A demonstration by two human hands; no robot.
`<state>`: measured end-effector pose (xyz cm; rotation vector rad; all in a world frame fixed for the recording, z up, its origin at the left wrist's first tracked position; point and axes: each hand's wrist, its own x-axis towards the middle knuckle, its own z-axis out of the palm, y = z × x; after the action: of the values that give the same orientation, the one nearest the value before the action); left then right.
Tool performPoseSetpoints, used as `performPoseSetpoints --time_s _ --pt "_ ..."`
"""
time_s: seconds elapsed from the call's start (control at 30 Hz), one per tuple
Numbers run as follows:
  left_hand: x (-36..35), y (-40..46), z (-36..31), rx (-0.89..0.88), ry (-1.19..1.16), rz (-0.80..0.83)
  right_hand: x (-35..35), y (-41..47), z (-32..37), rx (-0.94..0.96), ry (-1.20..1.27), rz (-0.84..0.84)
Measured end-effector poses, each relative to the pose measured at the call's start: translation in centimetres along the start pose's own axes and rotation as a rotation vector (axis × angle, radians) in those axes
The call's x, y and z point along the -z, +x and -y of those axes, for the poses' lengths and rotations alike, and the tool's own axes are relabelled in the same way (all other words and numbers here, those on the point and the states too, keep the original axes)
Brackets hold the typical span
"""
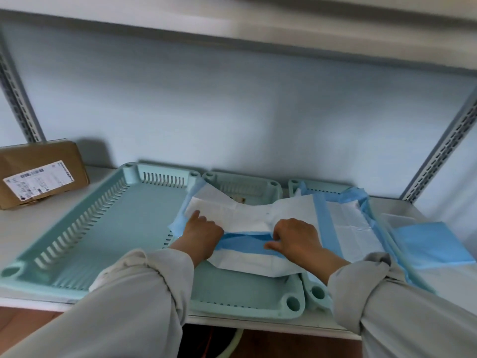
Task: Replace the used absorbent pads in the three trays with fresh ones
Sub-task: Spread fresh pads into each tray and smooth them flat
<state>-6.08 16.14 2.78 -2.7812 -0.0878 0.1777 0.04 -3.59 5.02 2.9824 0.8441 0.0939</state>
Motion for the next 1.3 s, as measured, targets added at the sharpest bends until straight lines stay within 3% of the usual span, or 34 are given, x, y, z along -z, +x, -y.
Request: performPoseSetpoints --time_s 0.13,0.3,0.4,0.5,0.6,0.73,0.83,0.93,0.97,1.03,1.1,1.13,1.23,1.3 --pt "0.4 -1.7 0.5 -0.043 -0.100 0.188 1.4 -0.5 0.3 -0.018 0.030 -0.092" --pt "0.3 -3.4 0.7 -0.042 -0.258 0.432 1.7 -2.0 0.8 0.013 0.017 0.034" --pt "0.0 -4.7 1.0 0.025 -0.350 0.428 1.4 -3.0 1.0 0.042 -0.038 0.065" --pt "-0.4 -5.4 0.6 0.025 -0.294 0.407 0.9 -3.6 0.9 0.062 -0.010 0.098" --pt "-1.0 -5.4 0.0 -0.019 -0.207 0.406 0.9 -3.9 0.7 0.060 0.008 0.275" --pt "-1.8 -5.1 0.5 -0.027 -0.101 0.359 1.6 -4.5 0.3 0.082 -0.166 0.454" --pt "-2.0 -5.2 0.4 0.023 -0.145 0.449 2.2 -5.1 0.2 -0.051 -0.029 0.717" --pt "-0.5 -5.4 -0.5 0.059 -0.172 0.336 3.4 -5.4 0.5 -0.122 0.019 0.908" --pt "0.0 -5.4 -0.7 0.075 -0.179 0.276 3.6 -5.3 0.7 -0.119 0.006 0.889" --pt "0.7 -5.3 -0.9 0.093 -0.209 0.181 3.4 -4.8 1.4 -0.079 0.010 0.674" --pt "1.1 -5.0 -0.9 0.089 -0.267 0.190 2.5 -4.1 2.1 -0.012 -0.028 0.366" --pt "1.0 -4.8 -0.7 0.066 -0.305 0.228 2.0 -3.7 2.6 0.028 -0.013 0.333" --pt "0.2 -4.3 -0.3 -0.004 -0.359 0.379 -0.2 -3.0 4.8 0.133 0.068 0.577" --pt "-0.6 -4.4 0.0 -0.028 -0.403 0.384 -1.8 -2.9 5.8 0.182 -0.024 0.640"
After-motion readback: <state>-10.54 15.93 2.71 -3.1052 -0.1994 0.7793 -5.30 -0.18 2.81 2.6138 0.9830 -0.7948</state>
